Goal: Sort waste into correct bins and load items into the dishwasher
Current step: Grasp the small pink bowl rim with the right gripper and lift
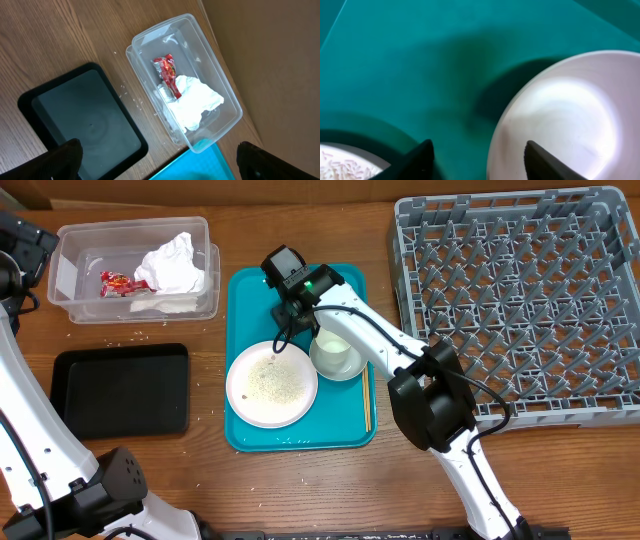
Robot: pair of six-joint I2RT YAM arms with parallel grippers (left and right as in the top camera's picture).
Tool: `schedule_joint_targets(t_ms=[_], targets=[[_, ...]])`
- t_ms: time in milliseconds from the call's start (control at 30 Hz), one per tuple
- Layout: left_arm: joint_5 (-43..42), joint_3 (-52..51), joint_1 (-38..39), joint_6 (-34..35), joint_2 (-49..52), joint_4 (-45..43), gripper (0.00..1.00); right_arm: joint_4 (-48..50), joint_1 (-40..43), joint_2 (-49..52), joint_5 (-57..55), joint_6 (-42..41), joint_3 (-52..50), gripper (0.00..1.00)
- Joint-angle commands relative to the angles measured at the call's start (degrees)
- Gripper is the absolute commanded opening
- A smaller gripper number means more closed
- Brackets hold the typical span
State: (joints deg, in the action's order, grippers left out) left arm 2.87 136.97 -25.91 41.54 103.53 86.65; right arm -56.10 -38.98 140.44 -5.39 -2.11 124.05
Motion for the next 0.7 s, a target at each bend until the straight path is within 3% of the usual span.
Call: schedule_joint_targets(t_ms=[0,333,667], targets=[[0.7,0.0,0.1,-0.9,0.4,0.0,1.0,0.2,0.2,0.7,-0.6,-0.7,0.0,0.48],[0.7,0.0,0.1,-0.9,0.4,0.0,1.0,0.1,0.2,0.7,-1.4,-0.7,0.2,0.15],[0.7,0.0,0.1,-0.9,0.4,0.0,1.0,-2.9,0.2,-0.1,-3.0,-0.7,6.9,0.04]])
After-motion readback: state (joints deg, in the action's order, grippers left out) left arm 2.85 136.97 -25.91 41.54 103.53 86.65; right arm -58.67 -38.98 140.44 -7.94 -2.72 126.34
